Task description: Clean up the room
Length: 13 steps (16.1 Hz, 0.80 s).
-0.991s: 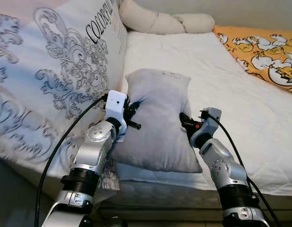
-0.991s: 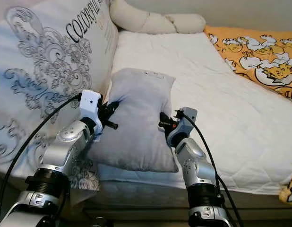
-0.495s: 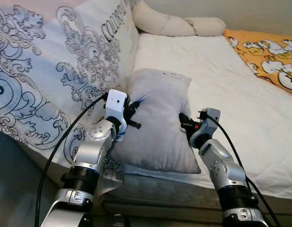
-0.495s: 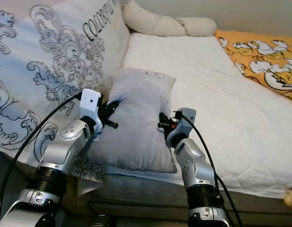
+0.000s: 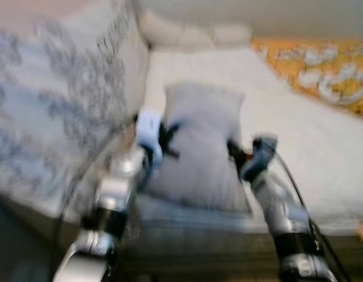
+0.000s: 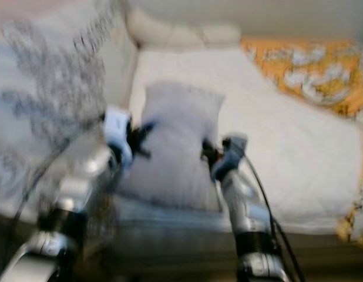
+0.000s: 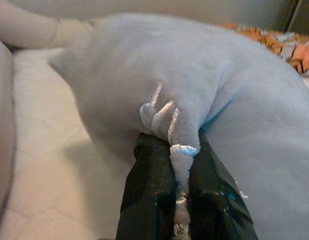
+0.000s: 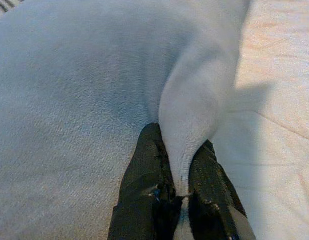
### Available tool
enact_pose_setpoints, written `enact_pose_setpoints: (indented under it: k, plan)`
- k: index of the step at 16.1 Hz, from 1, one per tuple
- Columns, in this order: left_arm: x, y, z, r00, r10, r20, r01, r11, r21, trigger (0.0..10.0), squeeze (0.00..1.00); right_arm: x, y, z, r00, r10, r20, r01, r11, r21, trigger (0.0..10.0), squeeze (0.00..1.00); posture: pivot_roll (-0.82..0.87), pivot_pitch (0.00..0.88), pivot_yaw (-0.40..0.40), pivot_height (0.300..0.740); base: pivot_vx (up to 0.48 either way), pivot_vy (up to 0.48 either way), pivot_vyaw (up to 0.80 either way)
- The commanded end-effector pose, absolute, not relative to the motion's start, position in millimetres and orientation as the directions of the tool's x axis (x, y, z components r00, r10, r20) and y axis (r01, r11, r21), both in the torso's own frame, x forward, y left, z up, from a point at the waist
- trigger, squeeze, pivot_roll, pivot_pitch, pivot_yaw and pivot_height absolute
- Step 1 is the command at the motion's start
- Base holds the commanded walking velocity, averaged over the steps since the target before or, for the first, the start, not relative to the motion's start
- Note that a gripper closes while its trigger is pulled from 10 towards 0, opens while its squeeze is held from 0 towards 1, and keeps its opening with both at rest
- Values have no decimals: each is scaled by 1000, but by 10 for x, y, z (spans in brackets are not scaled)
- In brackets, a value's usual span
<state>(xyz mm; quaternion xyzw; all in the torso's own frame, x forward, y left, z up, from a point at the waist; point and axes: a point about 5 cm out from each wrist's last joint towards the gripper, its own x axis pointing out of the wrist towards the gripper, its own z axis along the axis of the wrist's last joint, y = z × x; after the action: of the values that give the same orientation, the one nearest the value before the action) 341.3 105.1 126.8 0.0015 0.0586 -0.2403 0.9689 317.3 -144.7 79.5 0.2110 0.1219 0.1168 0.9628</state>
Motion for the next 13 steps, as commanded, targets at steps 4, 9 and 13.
enact_pose_setpoints:
  k: [4, 9, 13]
  plan:
    - [3464, 1123, 1402, 895, -442, -63, 443, 897, -1, 10000, 0, 3204, -1432, 840, 946, 276, -169, -182, 885, 428, 10000, 0, 82, 0, -2, 740, 291, 0, 0]
    - [3465, 1137, 1400, 899, -433, -62, 434, 901, 3, 10000, 0, 3182, -1324, 853, 915, 368, -164, -276, 870, 409, 10000, 0, 92, 0, -16, 740, 292, 0, 433]
    - [3467, 1190, 1373, 912, -402, -80, 406, 913, 33, 10000, 0, 3184, -1341, 831, 908, 380, -176, -280, 864, 419, 10000, 0, 99, 0, -20, 740, 0, 0, 0]
